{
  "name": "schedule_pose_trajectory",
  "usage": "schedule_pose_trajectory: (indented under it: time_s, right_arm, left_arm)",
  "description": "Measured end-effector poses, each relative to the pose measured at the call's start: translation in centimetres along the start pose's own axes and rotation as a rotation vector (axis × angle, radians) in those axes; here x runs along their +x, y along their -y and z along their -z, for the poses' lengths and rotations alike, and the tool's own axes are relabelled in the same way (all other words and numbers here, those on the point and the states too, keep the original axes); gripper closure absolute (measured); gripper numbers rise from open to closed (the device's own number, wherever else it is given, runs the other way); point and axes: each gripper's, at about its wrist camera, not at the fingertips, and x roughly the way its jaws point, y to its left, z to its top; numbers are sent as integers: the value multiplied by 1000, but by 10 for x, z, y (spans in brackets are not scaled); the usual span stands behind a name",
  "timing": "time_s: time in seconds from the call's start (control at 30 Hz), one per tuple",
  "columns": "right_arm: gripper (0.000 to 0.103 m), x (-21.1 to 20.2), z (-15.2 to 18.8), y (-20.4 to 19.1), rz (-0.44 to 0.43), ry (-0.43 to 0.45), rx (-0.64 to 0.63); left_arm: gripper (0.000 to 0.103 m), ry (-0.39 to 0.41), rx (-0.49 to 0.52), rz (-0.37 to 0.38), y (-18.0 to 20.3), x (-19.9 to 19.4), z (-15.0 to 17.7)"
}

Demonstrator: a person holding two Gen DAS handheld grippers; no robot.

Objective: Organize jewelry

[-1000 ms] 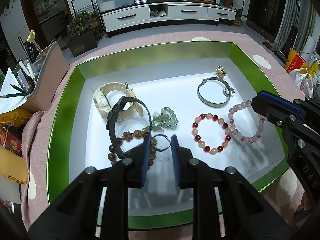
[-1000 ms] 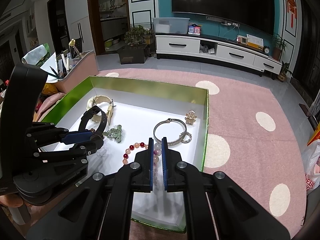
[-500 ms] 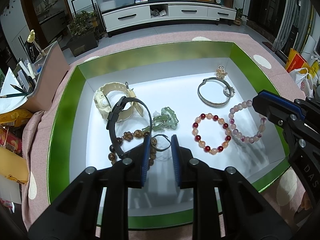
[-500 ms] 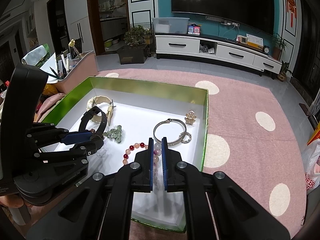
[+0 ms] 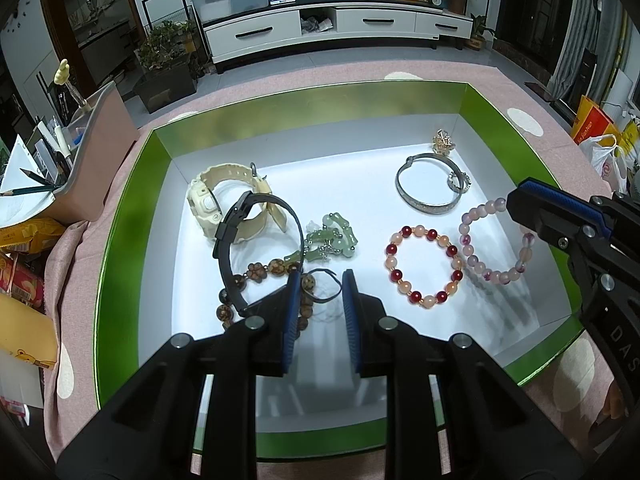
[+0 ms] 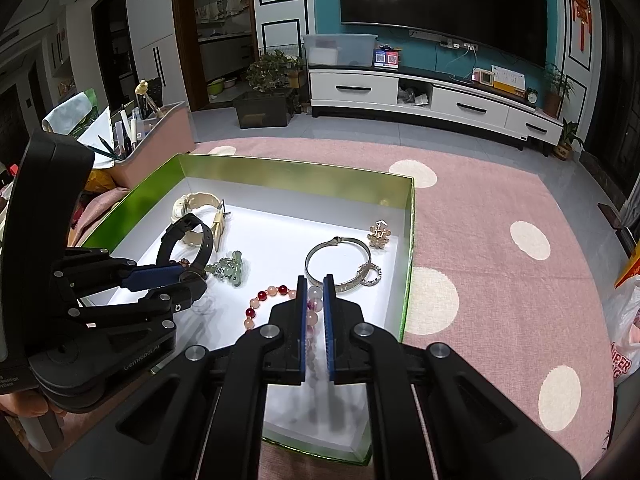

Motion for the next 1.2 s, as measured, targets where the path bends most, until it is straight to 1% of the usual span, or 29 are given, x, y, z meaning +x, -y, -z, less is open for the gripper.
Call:
schedule_pose_trajectory:
  time_s: [0.2, 0.37, 0.4, 0.47, 0.5, 0.53, 0.57, 0.63, 0.67, 0.7, 0.73, 0.77, 0.83, 0.9, 0.93, 1.0, 1.1, 1.2]
  right_arm:
    - [96, 0, 0, 0, 5, -1, 1]
    - [96, -8, -5, 0, 9, 15, 7]
    - [96, -9, -6, 0, 10, 17, 9]
    - [95, -14, -7, 1, 7, 21, 14]
    - [94, -17, -8, 1, 9, 22, 16]
    - [87, -19, -8, 0, 10, 23, 18]
    - [82, -23, -9, 0, 11, 25, 20]
    - [51, -32, -11, 0, 17, 33, 29]
    - [45, -39, -13, 0, 20, 39, 35]
    - [38, -45, -16, 1, 22, 43, 40]
    - [32, -51, -18, 2, 25, 43, 48]
    - [29, -57, -22, 2, 23, 39, 59]
    - [10, -66, -29, 4, 22, 21, 73]
    - [1, -77, -37, 1, 29, 1, 69]
    - [1, -81, -40, -1, 34, -9, 61]
    - [1, -91, -51, -7, 45, -49, 43]
    - [1, -104, -63, -12, 49, -78, 32]
    - [1, -121, -76, -19, 46, -86, 22]
  left_arm:
    - [82, -1, 1, -3, 1, 0, 0]
    - [81, 6, -2, -5, 0, -2, 1]
    - [80, 8, -3, -5, -1, -3, 2]
    - [73, 14, -9, -3, -3, -8, 3]
    - [65, 17, -12, -5, -4, -10, 3]
    - [58, 22, -15, -4, -5, -14, 3]
    - [54, 30, -20, -2, -8, -19, 4]
    - [38, 42, -30, -5, -11, -28, 3]
    - [35, 52, -37, -11, -15, -35, 4]
    - [29, 56, -42, -14, -17, -41, 3]
    - [21, 59, -48, -19, -19, -46, 2]
    - [18, 64, -57, -27, -24, -54, 2]
    - [10, 67, -60, -38, -29, -67, 0]
    - [5, 75, -65, -56, -32, -81, -5]
    - [2, 80, -66, -67, -35, -89, -6]
    - [2, 83, -69, -92, -39, -104, -11]
    - [2, 84, -86, -134, -48, -128, -22]
    - [2, 90, -111, -131, -56, -149, -32]
